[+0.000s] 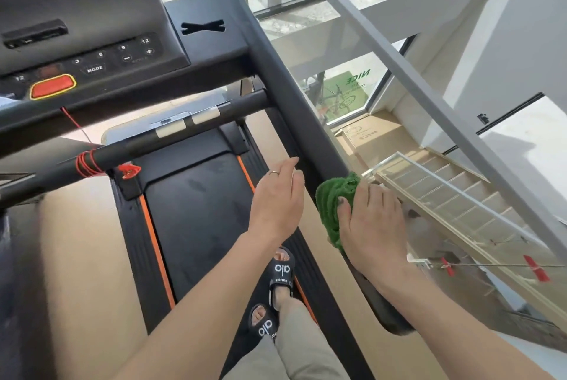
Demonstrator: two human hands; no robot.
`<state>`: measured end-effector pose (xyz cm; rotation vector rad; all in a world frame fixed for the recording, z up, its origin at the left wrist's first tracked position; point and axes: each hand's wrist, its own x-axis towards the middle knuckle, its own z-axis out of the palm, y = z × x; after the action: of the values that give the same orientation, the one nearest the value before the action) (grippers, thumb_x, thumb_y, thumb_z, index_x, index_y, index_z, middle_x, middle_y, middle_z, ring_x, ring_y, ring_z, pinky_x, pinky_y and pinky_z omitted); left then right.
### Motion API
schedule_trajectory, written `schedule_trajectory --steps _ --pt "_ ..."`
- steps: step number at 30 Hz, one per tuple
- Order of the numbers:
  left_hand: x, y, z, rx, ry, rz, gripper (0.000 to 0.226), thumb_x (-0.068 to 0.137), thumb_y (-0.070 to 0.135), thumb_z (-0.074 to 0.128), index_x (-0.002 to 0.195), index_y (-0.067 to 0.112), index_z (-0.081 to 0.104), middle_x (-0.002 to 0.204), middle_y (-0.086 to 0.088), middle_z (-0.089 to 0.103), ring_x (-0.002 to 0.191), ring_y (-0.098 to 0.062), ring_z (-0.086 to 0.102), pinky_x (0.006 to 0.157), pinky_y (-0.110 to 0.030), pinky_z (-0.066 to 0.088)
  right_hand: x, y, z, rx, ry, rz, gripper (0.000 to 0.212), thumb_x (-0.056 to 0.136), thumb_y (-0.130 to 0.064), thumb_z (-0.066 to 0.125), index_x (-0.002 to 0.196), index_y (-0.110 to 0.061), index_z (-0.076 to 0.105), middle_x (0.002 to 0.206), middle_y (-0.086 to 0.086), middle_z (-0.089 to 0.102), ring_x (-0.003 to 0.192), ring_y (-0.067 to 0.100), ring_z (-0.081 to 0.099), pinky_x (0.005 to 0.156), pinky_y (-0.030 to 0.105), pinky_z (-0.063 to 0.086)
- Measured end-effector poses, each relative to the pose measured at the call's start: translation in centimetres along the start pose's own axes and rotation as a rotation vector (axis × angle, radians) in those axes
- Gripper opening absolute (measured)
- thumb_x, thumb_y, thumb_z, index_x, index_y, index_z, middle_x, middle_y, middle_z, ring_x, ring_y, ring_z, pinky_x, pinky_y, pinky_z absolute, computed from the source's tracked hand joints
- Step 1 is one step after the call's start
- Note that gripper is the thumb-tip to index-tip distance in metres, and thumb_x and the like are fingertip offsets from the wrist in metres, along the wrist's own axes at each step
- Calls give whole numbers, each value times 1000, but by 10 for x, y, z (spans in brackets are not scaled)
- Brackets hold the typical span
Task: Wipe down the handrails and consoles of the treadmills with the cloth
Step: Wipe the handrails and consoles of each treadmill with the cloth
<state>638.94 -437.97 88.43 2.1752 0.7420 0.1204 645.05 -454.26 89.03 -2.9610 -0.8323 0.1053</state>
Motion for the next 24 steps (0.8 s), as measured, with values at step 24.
schedule_trajectory --steps 24 --pt "-26 31 45 -330 109 -396 48 109 41 27 151 24 44 152 10 47 142 -9 37 117 -27 26 -45 55 -15 526 -376 237 37 104 -50 23 105 -25 50 98 -3 55 94 25 57 84 43 45"
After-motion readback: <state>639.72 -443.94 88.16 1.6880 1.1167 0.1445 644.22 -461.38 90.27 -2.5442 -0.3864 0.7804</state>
